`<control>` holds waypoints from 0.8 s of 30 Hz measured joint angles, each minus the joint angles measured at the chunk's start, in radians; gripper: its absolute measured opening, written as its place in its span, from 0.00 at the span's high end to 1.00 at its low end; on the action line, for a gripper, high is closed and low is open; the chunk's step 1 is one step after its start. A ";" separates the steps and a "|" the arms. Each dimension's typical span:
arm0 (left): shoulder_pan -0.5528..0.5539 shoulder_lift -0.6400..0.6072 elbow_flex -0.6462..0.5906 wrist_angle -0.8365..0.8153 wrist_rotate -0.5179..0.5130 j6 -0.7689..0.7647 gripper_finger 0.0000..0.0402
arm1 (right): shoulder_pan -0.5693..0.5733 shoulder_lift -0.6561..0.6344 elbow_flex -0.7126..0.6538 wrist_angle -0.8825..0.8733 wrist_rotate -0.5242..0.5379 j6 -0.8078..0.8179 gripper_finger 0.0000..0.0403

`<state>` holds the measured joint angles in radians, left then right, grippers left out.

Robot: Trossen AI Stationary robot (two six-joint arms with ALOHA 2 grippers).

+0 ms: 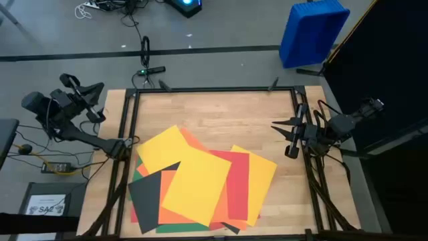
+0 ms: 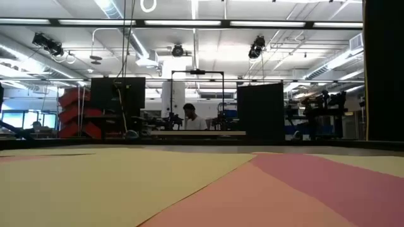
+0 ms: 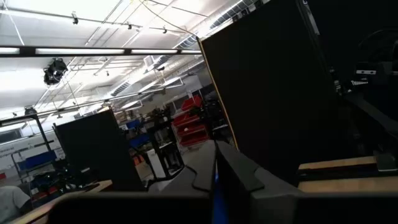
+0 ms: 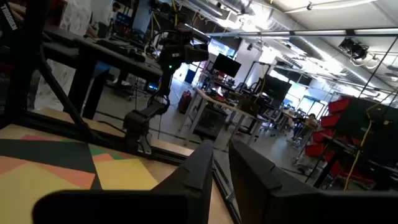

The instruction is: Organize paper

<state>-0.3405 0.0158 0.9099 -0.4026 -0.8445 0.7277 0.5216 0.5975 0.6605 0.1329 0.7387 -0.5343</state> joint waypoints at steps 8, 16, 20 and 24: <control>0.000 0.000 0.000 0.000 0.000 0.000 1.00 | 0.000 0.000 0.000 0.000 0.000 0.000 0.94; 0.000 0.000 0.000 0.000 0.000 0.000 1.00 | 0.000 0.000 0.000 0.000 0.000 0.000 0.92; 0.000 0.000 0.000 0.000 0.000 0.000 1.00 | 0.000 0.000 0.000 0.000 0.000 0.000 0.91; 0.000 0.000 0.000 0.000 0.000 0.000 1.00 | 0.000 0.000 0.000 0.000 0.000 0.000 0.90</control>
<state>-0.3405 0.0158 0.9100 -0.4026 -0.8444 0.7277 0.5217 0.5972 0.6605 0.1329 0.7387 -0.5343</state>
